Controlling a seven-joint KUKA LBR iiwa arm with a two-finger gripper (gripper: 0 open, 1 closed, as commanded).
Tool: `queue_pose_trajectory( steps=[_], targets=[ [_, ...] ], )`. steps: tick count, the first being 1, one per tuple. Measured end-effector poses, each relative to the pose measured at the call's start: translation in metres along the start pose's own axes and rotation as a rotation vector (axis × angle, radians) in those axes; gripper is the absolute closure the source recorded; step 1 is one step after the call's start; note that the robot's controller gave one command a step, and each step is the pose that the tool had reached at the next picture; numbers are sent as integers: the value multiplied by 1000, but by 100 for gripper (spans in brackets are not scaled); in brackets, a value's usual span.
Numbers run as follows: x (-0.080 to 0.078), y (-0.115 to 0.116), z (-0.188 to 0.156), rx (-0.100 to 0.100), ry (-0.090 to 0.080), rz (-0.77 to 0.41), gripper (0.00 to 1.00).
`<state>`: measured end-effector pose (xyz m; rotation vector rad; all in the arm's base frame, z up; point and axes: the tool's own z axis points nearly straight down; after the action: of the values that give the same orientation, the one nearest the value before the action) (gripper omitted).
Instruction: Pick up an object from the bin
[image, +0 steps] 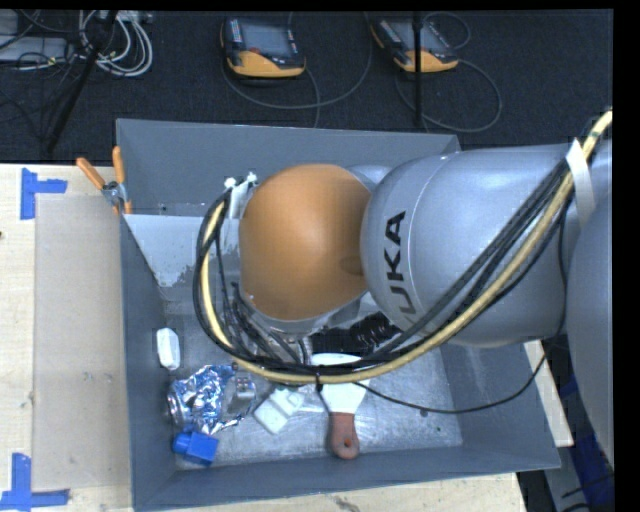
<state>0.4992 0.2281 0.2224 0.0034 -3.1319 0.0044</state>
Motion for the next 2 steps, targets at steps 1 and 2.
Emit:
queue_pose_trajectory(
  steps=[1, 2],
  targets=[
    [-1, 0, -2, -1, -3, 1, 0],
    [3, -3, 3, -2, -10, -67, 0]
  ],
)
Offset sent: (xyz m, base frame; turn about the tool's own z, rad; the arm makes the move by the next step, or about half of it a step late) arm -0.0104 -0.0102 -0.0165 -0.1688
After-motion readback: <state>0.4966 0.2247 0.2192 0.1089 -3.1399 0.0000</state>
